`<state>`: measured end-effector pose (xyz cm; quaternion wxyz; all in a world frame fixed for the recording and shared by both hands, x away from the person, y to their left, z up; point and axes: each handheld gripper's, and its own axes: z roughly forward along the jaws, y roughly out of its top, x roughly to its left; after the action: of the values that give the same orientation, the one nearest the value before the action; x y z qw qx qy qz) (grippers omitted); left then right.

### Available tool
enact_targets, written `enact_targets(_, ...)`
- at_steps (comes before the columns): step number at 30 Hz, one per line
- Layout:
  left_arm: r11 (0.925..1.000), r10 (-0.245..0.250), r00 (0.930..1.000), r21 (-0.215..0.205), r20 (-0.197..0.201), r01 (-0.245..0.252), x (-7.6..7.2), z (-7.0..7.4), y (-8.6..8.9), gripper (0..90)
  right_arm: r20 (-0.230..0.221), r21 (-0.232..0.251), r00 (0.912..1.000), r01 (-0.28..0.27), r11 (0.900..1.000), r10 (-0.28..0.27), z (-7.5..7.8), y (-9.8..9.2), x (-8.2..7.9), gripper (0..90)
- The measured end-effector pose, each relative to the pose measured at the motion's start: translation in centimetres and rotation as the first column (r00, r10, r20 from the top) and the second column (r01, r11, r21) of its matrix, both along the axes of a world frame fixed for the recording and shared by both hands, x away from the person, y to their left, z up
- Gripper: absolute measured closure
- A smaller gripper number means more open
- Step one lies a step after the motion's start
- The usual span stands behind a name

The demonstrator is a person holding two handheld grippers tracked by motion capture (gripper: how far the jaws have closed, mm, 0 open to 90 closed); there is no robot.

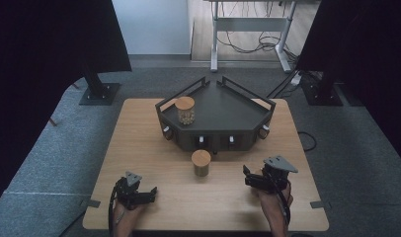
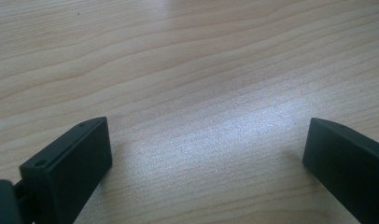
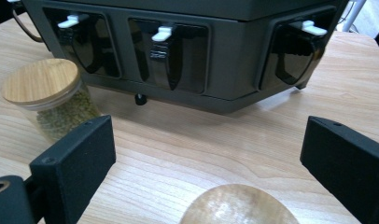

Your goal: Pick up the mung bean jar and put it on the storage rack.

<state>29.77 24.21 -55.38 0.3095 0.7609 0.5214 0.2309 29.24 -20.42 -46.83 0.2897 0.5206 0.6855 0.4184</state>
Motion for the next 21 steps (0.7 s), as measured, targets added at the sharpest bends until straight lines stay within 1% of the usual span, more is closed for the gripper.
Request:
enact_targets(10, 1.0, -0.002, 1.0, 0.0, 0.0, 0.002, -0.1, 0.0, 0.0, 1.0, 0.008, 0.0, 0.9998, -0.019, 1.0, 0.019, -0.2, 1.3, 0.1, 2.7)
enact_targets(21, 1.0, -0.002, 1.0, 0.0, 0.0, 0.002, -0.1, 0.0, 0.0, 1.0, 0.026, 0.001, 0.9982, -0.054, 0.999, 0.054, 0.4, 2.8, 0.3, 3.0)
